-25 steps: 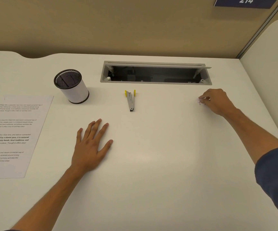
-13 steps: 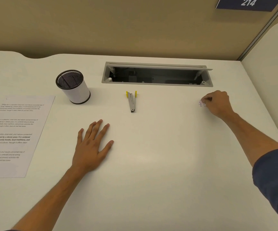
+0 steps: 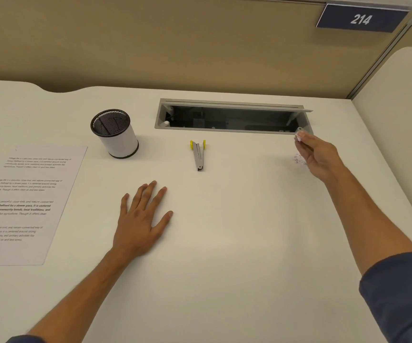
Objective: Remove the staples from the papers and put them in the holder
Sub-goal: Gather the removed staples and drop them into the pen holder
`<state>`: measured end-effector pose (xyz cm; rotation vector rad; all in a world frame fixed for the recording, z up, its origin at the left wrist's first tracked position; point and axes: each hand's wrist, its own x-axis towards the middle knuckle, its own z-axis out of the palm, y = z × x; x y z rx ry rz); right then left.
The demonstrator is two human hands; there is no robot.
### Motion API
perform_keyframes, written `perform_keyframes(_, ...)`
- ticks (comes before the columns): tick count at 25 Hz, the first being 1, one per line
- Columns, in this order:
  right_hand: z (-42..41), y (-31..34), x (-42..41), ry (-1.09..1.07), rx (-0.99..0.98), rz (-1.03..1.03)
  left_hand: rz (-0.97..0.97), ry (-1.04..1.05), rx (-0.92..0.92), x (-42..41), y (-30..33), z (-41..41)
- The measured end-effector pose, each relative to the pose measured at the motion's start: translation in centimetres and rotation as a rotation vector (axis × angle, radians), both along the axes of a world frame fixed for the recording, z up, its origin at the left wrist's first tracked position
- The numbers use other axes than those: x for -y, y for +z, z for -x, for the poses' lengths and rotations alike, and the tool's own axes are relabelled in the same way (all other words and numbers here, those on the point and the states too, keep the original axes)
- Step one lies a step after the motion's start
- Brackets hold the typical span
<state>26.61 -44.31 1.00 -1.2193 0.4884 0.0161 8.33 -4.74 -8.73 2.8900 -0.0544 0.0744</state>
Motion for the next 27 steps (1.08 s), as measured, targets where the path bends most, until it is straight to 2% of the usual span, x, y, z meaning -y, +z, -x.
perform_keyframes(6,0.4,2.6,-9.8,0.174,0.12,-0.209,0.022,-0.004,0.006,-0.1,0.0,0.0)
perform_keyframes(10,0.0,3.8,-19.1,0.311,0.126,-0.315,0.026,-0.006,0.007,-0.1,-0.1,0.0)
perform_keyframes(13,0.0,4.4,-26.2,0.419,0.079,-0.324,0.033,-0.006,0.002,-0.2,-0.2,0.0)
perform_keyframes(17,-0.4,4.4,-33.8,0.451,0.016,-0.245,0.035,-0.004,-0.004,-0.2,-0.3,-0.1)
perform_keyframes(20,-1.4,3.4,-37.3,0.429,0.055,0.006,0.057,-0.006,0.003,-0.3,-0.5,-0.1)
perform_keyframes(24,-2.5,2.7,-39.5,0.544,0.383,0.754,0.047,-0.005,0.0,-0.3,-0.6,-0.2)
perform_keyframes(27,-3.3,3.2,-40.3,0.689,0.473,1.073,0.052,-0.006,0.007,-0.3,-0.5,-0.2)
